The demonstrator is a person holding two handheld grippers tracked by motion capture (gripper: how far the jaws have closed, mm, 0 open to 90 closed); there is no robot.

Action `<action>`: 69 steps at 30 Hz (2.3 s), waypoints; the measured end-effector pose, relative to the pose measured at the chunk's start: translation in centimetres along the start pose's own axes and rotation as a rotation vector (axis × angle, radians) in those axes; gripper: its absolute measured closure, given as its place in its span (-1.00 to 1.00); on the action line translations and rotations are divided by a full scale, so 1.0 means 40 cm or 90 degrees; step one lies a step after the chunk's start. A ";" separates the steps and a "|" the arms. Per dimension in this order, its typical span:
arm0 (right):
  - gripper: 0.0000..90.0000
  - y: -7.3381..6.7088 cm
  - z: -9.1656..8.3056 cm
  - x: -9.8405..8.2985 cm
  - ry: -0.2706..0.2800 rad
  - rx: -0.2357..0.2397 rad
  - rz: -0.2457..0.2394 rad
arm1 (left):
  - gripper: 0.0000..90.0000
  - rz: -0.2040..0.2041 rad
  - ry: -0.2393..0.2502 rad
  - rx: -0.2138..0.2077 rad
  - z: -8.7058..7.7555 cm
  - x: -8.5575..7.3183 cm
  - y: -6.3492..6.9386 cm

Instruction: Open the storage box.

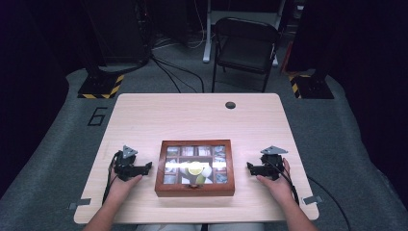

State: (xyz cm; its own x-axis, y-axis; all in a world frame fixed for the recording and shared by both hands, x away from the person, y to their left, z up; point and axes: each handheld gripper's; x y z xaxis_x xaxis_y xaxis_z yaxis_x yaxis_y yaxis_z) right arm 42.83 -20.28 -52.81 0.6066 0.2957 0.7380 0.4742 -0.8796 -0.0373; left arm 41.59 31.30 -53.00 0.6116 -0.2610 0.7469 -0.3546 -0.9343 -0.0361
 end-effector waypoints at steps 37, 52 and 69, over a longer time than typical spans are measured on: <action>-0.23 -0.027 -0.024 0.013 -0.030 0.004 0.005 | -0.37 -0.047 0.006 -0.020 -0.042 0.007 -0.016; -0.22 -0.072 -0.079 0.024 -0.013 0.043 -0.030 | -0.29 -0.050 0.019 -0.078 -0.104 0.019 0.029; -0.19 -0.119 -0.130 0.025 0.018 0.069 -0.041 | -0.29 -0.035 0.035 -0.103 -0.152 0.018 0.076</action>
State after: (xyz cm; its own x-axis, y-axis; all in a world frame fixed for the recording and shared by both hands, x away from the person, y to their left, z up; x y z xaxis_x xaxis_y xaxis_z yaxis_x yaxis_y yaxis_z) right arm 37.85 -17.71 -48.40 0.5548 0.3384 0.7600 0.5788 -0.8132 -0.0605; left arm 36.66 29.77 -48.53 0.5946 -0.1926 0.7806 -0.4336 -0.8944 0.1096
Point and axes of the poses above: each handheld gripper's, and its own axes: z roughly forward along the jaws, x roughly out of its top, y roughly to its right, and after that the axes turned 3 degrees about x, right-handed
